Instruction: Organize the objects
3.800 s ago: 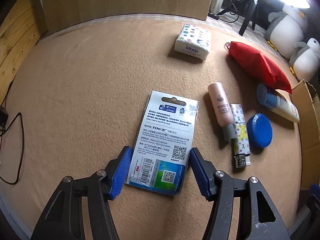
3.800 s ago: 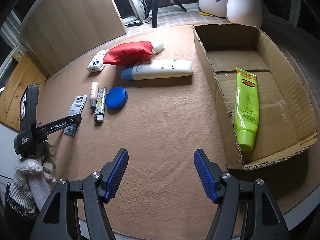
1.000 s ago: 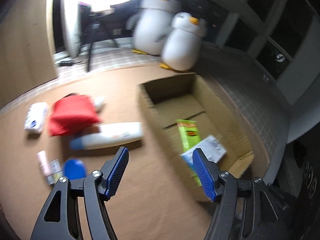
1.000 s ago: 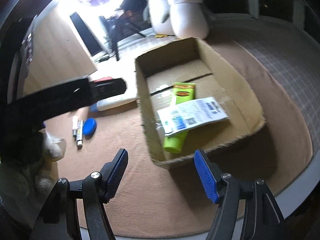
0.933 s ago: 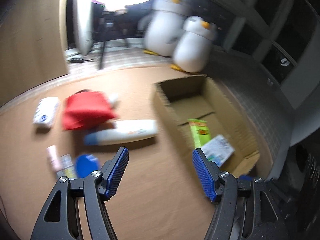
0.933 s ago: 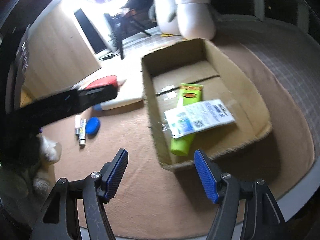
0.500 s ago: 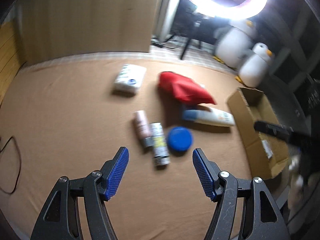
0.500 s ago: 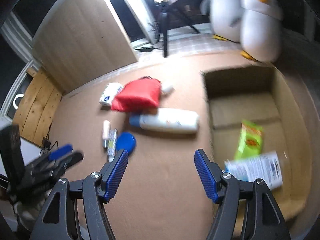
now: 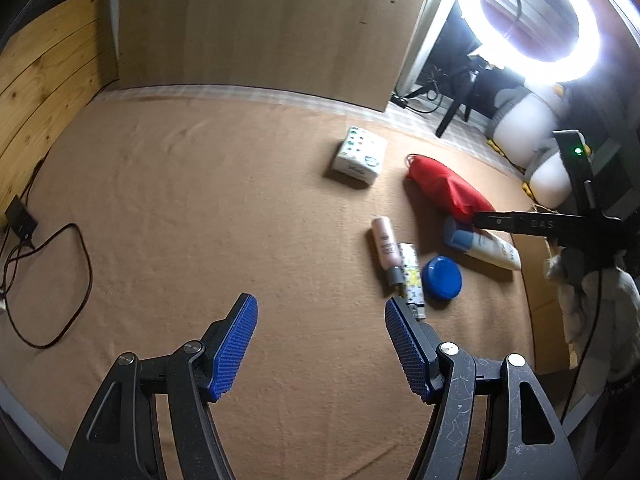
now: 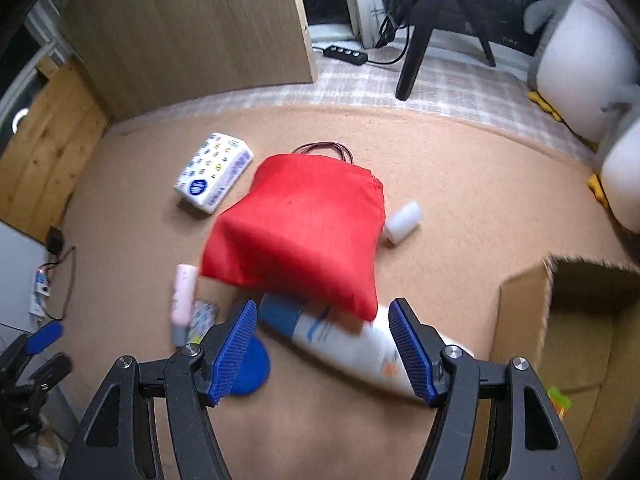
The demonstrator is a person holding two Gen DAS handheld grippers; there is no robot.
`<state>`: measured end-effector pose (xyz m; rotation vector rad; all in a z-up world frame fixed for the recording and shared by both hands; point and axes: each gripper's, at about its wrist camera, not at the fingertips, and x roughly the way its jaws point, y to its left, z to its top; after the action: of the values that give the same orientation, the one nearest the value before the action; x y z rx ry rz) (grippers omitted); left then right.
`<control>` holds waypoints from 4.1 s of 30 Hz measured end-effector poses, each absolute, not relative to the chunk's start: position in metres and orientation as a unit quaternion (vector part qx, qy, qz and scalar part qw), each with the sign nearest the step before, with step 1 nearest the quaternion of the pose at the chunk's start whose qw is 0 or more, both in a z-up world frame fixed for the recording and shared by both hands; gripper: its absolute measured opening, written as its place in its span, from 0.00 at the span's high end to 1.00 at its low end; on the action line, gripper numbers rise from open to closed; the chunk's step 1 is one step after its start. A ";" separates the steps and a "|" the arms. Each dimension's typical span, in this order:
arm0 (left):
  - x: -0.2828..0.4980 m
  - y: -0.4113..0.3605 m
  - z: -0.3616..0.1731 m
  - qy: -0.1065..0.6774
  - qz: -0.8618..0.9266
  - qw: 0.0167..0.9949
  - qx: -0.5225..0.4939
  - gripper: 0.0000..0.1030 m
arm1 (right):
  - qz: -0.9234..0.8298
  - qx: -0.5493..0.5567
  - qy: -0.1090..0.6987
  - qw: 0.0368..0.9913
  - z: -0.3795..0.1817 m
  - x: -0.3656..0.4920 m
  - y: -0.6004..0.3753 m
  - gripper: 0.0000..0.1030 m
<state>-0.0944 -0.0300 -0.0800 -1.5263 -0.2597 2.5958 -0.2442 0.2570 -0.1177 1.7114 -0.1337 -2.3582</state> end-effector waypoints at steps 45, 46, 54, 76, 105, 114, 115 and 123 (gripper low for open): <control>-0.086 0.113 -0.139 -0.043 0.759 0.293 -0.579 0.31 | -0.758 0.614 -0.207 0.074 -0.147 -0.108 0.285 0.49; -0.087 0.120 -0.143 -0.045 0.753 0.302 -0.583 0.31 | -0.755 0.616 -0.211 0.075 -0.147 -0.108 0.290 0.49; -0.096 0.149 -0.161 -0.063 0.727 0.321 -0.604 0.31 | -0.737 0.631 -0.220 0.097 -0.156 -0.116 0.287 0.49; -0.096 0.168 -0.156 -0.070 0.726 0.325 -0.602 0.53 | -0.751 0.628 -0.171 0.113 -0.147 -0.118 0.275 0.59; -0.111 0.349 -0.073 -0.022 0.741 0.405 -0.535 0.53 | -0.808 0.547 -0.218 0.014 -0.069 -0.094 0.416 0.59; -0.107 0.361 -0.074 0.005 0.746 0.403 -0.529 0.45 | -0.818 0.540 -0.198 -0.019 -0.068 -0.086 0.434 0.54; -0.106 0.359 -0.074 0.007 0.748 0.403 -0.528 0.45 | -0.820 0.538 -0.197 -0.022 -0.068 -0.086 0.434 0.52; -0.111 0.317 -0.072 0.002 0.772 0.362 -0.523 0.45 | -0.837 0.515 -0.181 -0.031 -0.061 -0.085 0.421 0.48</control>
<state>-0.1112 0.3171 -0.0719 -1.3464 0.0050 1.9869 -0.0848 0.4209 -0.0611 1.6507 -0.5815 -2.6822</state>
